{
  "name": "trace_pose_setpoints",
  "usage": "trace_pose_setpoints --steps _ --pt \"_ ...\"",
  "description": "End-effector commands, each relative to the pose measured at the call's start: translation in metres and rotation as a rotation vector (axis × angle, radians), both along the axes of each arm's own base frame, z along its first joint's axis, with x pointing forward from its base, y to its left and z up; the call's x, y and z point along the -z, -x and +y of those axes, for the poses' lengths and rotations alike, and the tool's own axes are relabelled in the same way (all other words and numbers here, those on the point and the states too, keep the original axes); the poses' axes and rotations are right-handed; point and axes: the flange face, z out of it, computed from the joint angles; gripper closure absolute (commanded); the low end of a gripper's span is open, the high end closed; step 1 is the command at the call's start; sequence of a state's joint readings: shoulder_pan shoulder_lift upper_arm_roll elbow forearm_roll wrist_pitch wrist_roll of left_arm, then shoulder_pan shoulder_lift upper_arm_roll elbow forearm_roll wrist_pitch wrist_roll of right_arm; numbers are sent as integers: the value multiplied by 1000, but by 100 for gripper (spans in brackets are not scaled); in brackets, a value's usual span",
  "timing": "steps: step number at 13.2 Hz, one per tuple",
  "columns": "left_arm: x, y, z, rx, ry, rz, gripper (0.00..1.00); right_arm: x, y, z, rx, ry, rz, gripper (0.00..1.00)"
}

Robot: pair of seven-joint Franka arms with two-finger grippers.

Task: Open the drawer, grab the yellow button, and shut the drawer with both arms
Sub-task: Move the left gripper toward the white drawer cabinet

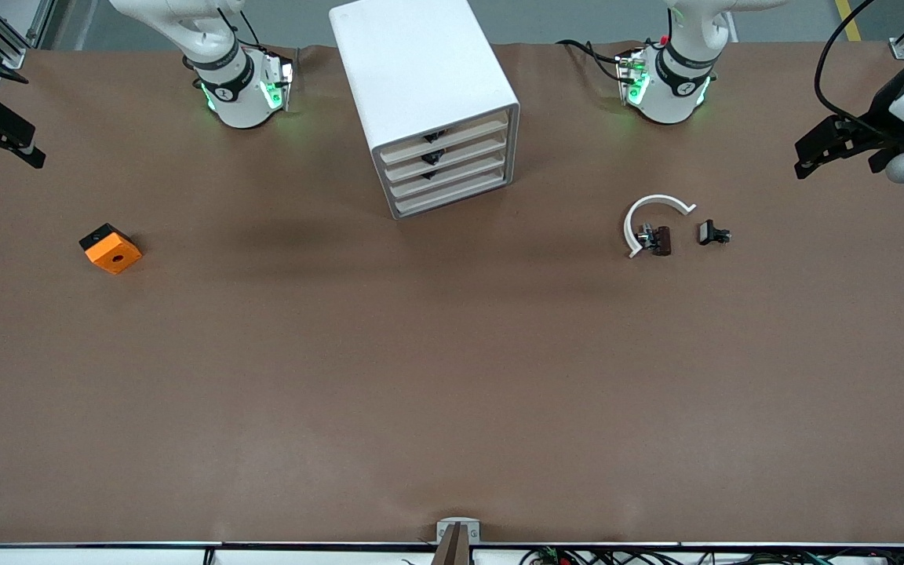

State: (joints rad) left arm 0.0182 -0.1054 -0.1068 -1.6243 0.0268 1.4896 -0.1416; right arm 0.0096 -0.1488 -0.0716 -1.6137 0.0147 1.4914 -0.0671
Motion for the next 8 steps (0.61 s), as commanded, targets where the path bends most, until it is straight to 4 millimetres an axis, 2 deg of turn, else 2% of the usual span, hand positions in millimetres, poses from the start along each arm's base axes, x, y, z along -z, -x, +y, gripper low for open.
trace_pose_setpoints --steps 1,3,5,8 --pt "-5 1 1 6 14 -5 0 -3 9 1 -7 2 -7 0" --pt "-6 0 0 -3 14 -7 0 -2 8 1 -7 2 -6 0" --pt "1 -11 1 3 18 4 0 -2 8 1 -7 2 -6 0" --pt "29 -24 -6 0 23 58 0 -3 8 1 -7 2 -10 0"
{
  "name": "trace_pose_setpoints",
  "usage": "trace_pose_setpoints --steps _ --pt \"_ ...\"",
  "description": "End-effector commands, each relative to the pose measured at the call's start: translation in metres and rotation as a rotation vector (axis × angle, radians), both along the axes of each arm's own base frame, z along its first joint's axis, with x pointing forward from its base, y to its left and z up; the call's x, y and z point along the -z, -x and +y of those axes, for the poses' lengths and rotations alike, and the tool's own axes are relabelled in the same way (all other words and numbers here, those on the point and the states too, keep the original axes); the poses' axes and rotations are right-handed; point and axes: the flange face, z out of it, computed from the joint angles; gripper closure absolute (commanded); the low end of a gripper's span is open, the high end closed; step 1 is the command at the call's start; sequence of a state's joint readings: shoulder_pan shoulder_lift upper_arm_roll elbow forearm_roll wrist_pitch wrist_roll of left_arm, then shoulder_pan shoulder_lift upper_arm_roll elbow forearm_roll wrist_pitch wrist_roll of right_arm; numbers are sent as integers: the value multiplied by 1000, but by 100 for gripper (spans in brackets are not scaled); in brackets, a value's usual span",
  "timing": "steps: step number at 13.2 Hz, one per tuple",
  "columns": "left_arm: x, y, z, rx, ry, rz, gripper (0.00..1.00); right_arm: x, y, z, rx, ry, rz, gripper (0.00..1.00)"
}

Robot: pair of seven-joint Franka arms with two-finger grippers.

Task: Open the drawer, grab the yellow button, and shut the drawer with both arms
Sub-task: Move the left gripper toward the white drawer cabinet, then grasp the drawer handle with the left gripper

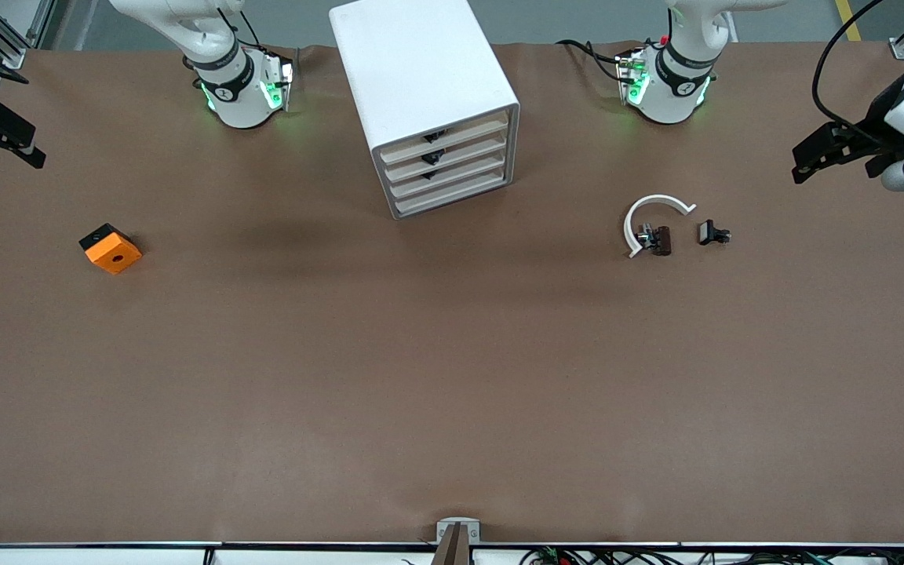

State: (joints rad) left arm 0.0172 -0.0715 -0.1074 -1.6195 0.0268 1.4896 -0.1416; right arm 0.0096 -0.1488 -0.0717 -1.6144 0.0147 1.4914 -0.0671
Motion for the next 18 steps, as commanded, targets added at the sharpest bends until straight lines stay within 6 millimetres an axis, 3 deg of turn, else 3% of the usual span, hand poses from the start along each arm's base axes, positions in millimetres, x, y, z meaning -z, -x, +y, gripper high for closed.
trace_pose_setpoints --steps 1,3,6,11,14,18 --pt "26 -17 -10 -13 20 53 0 -5 7 1 -7 4 -15 0" --pt "64 -28 -24 -78 12 95 0 -8 7 1 -7 5 -25 0" --pt "129 -34 -60 -287 1 131 0 -8 7 2 -8 4 -22 0" --pt "220 -28 -160 -592 -86 261 0 -8 8 1 -8 6 -18 0" --pt "264 -16 -219 -734 -135 350 0 -10 7 1 -8 6 -11 0" --pt "300 -19 -265 -1310 -234 536 0 -11 6 -1 -2 4 -11 0"
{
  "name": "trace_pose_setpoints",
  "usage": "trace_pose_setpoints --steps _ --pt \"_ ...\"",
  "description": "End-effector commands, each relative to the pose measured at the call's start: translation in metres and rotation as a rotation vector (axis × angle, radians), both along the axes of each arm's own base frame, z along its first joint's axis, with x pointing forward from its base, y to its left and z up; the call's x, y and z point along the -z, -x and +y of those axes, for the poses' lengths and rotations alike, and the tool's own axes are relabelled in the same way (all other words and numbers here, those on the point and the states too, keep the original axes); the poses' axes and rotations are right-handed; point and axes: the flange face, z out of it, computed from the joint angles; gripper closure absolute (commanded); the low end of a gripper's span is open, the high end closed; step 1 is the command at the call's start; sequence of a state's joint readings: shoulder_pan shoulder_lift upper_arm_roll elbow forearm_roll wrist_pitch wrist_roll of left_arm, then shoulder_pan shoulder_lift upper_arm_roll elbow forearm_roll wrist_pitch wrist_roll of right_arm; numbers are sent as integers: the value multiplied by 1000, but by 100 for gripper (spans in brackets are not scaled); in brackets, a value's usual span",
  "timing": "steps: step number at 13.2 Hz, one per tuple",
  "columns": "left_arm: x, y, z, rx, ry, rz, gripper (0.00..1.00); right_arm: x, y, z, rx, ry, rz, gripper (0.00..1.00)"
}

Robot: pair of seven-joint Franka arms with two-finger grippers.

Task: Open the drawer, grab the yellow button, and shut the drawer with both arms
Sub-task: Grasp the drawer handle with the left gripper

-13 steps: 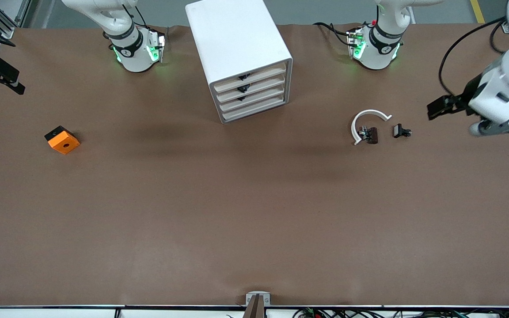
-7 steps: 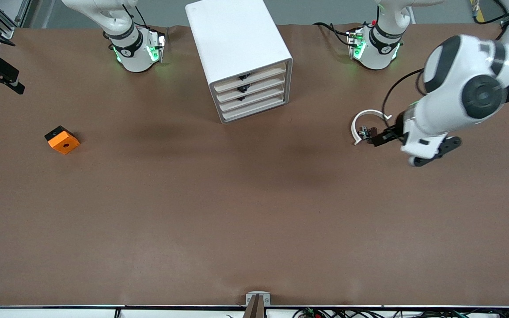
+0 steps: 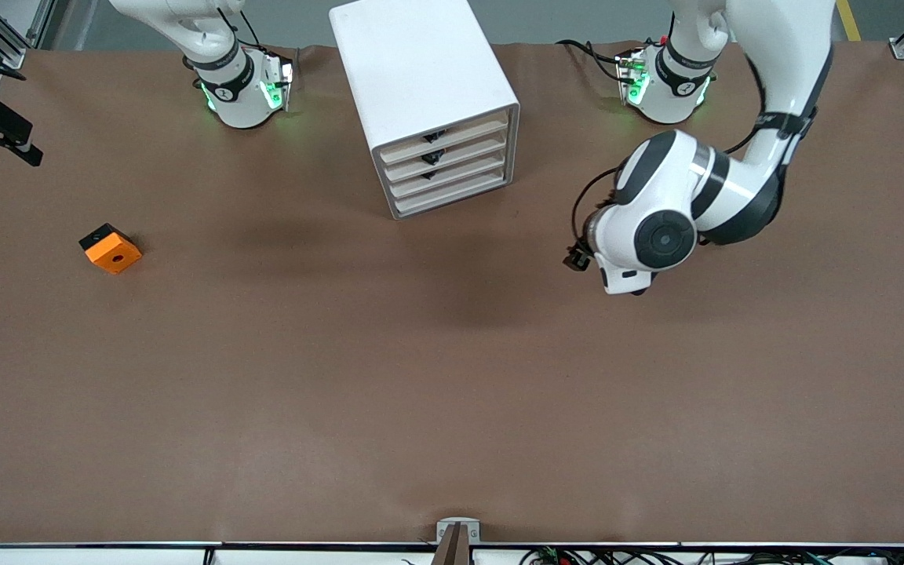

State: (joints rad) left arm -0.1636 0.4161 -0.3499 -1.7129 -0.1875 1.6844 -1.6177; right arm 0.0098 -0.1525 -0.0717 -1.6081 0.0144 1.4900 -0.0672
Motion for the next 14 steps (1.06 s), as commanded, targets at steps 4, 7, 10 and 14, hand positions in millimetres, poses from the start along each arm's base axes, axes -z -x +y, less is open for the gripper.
trace_pose_setpoints --steps 4,7,10,14 --pt "24 4 -48 -512 -55 331 0 -2 1 -16 43 -8 0 0" --pt "44 20 -80 -591 -12 511 0 15 -13 -22 51 -6 29 0" --pt "55 9 -91 -707 -21 640 4 50 -38 -16 32 4 88 0" --pt "59 29 -127 -685 -52 760 23 68 -56 -11 15 5 114 0"
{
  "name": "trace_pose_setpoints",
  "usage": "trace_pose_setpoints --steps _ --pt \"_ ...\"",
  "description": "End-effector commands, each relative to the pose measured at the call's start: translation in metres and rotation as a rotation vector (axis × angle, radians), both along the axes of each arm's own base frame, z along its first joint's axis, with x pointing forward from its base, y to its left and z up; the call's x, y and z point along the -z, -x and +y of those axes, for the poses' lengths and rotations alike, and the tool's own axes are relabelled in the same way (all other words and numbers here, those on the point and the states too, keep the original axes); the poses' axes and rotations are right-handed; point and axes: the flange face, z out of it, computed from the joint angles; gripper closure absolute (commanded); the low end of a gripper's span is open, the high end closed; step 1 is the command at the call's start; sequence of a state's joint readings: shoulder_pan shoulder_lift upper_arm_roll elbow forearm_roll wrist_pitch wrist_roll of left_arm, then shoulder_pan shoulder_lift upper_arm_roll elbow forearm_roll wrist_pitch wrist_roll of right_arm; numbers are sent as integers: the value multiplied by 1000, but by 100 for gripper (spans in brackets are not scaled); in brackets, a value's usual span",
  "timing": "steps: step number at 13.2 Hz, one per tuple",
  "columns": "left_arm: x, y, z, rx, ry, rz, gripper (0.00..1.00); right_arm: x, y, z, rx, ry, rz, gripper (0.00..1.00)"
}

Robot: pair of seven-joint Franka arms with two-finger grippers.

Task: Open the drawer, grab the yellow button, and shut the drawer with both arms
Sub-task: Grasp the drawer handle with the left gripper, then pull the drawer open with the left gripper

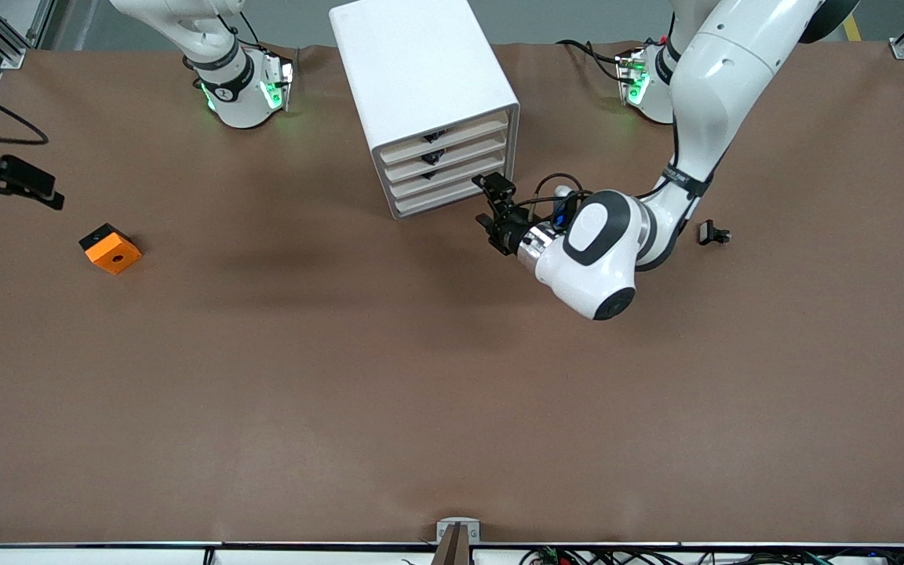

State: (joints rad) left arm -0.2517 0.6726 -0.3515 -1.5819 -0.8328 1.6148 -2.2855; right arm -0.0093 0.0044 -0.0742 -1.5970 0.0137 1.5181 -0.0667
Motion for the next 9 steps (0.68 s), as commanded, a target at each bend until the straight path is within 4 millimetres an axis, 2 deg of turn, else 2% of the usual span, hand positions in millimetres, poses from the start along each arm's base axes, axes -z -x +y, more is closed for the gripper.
trace_pose_setpoints --steps 1,2,3,6,9 --pt "0 16 -28 31 4 83 28 1 -9 -1 -6 2 9 0" --pt "3 18 -28 35 -2 107 35 16 -17 -1 -5 2 35 0" --pt "4 24 -31 52 -2 122 36 23 -21 -2 -5 2 49 0" --pt "8 46 -48 97 -39 174 36 30 -23 -2 -5 8 62 0" --pt "19 71 -65 151 -82 231 49 35 -23 -2 -5 7 74 0"
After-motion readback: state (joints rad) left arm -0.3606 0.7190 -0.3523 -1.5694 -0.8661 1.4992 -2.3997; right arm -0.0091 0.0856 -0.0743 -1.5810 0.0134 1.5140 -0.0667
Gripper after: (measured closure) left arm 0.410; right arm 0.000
